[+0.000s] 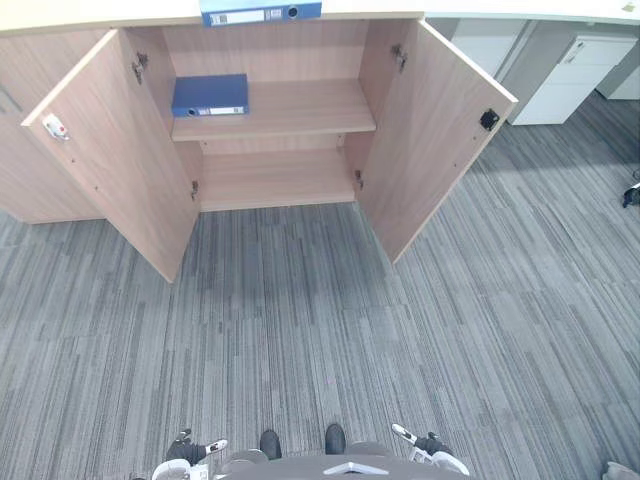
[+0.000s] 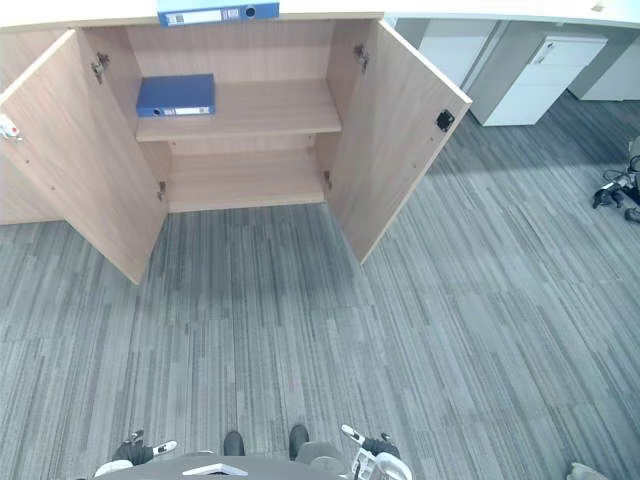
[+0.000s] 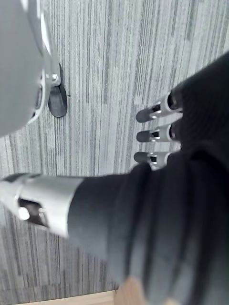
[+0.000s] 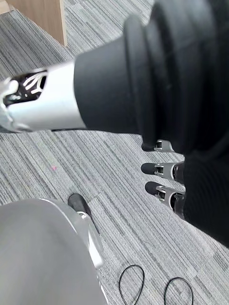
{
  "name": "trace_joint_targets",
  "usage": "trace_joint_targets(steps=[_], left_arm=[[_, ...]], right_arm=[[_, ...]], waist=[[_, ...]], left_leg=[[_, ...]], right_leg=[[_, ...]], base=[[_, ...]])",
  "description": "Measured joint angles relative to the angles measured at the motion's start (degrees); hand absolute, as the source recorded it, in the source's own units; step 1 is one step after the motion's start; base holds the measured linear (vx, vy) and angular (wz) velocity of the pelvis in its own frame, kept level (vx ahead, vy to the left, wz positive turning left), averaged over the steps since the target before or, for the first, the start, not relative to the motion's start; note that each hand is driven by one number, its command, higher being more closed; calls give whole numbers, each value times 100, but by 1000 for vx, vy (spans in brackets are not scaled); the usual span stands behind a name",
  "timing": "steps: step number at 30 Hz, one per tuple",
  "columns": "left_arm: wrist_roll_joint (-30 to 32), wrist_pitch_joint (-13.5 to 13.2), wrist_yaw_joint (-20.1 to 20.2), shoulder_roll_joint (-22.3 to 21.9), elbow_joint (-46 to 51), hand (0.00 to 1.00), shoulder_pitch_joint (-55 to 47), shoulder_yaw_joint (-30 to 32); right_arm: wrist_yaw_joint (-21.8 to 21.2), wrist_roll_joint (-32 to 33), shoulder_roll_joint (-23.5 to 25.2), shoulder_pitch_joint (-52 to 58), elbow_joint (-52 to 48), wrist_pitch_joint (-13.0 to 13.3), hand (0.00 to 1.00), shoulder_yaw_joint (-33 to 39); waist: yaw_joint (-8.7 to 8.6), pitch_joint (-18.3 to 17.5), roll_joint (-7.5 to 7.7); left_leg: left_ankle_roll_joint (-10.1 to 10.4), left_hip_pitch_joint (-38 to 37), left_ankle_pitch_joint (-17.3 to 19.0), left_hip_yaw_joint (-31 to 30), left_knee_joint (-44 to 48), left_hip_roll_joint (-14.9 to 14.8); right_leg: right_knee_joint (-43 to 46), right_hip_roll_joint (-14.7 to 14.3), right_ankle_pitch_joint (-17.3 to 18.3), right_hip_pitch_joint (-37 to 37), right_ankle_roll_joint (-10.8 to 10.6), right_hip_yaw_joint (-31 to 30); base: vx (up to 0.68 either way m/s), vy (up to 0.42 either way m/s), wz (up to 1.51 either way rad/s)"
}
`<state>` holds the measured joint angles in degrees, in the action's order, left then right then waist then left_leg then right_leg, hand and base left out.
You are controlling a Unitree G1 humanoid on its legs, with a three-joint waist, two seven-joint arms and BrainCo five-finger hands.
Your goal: Walk over to the cabinet, pick up the folder, carry it to the office cabinet, place the folder inside the office cabinet, then close the office cabinet door
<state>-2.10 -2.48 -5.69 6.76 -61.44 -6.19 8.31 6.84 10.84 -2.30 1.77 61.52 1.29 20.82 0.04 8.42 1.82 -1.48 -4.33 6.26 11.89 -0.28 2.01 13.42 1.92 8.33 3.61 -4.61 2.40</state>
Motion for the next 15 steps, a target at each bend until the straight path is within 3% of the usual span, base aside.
trace_joint_targets(steps=[3, 4, 6, 8, 10, 12, 13, 14, 15], left_arm=[[-6, -1, -4, -34, 12, 0, 64, -28], [-6, -1, -6, -53, 19, 0, 102, -42], [-7, 0, -12, -48, 36, 0, 200, 9], [-8, -1, -15, -65, 42, 0, 222, 70], [-6, -1, -18, -108, 41, 0, 253, 68], [-7, -6, -15, -135, 9, 0, 279, 67], [-5, -17, -6, -148, 4, 0, 311, 70], [-5, -46, -9, -307, 1, 0, 327, 225], [-5, -55, -8, -402, 19, 0, 333, 315]], right_arm=[[-3, 22, 92, -44, -228, 26, 0, 9], [-2, 29, 108, -37, -334, 72, 0, 13], [-7, 46, 184, -49, -439, 116, 0, -16], [-7, 83, 190, -69, -450, 135, 0, -37], [-7, 115, 152, -190, -448, 141, 0, -49], [-5, 113, 128, -238, -458, 150, 0, -55], [0, 108, 99, -172, -432, 151, 0, -36], [1, 118, 53, -130, -427, 135, 0, 40], [1, 98, -5, -147, -437, 121, 0, 24]], waist=[[-6, 121, -48], [-33, 184, -122], [5, 210, -53], [-20, 215, -55], [-99, 253, -153], [-210, 278, -202], [-256, 267, -154], [-272, 286, -162], [-251, 318, -284]], left_leg=[[-9, -209, 151, 88, 222, -8], [-143, -343, 267, 51, 275, -25], [-163, -505, 490, -21, 314, -59], [-118, -615, 636, -109, 304, -163], [11, -726, 810, -129, 260, -446], [107, -805, 854, -224, 138, -585], [248, -947, 927, -302, 118, -578], [416, -1148, 1031, -387, 232, -676], [471, -1129, 1046, -384, 445, -773]], right_leg=[[1861, 118, 91, 631, -91, 59], [2693, 199, 141, 1000, -6, 191], [3260, 297, 572, 1326, 41, 361], [3136, 296, 842, 1568, 66, 571], [2195, 83, 719, 1905, 211, 866], [1291, -88, 307, 1993, 276, 891], [848, -80, -25, 1963, 342, 752], [1001, -42, -521, 1823, 499, 812], [1087, -72, -441, 1759, 564, 891]], base=[[164, 69, 11], [184, 38, 23], [228, 10, 16], [333, -70, 14], [348, -118, 4], [289, -108, 33], [507, -208, 67], [614, -282, 58], [519, -255, 43]])
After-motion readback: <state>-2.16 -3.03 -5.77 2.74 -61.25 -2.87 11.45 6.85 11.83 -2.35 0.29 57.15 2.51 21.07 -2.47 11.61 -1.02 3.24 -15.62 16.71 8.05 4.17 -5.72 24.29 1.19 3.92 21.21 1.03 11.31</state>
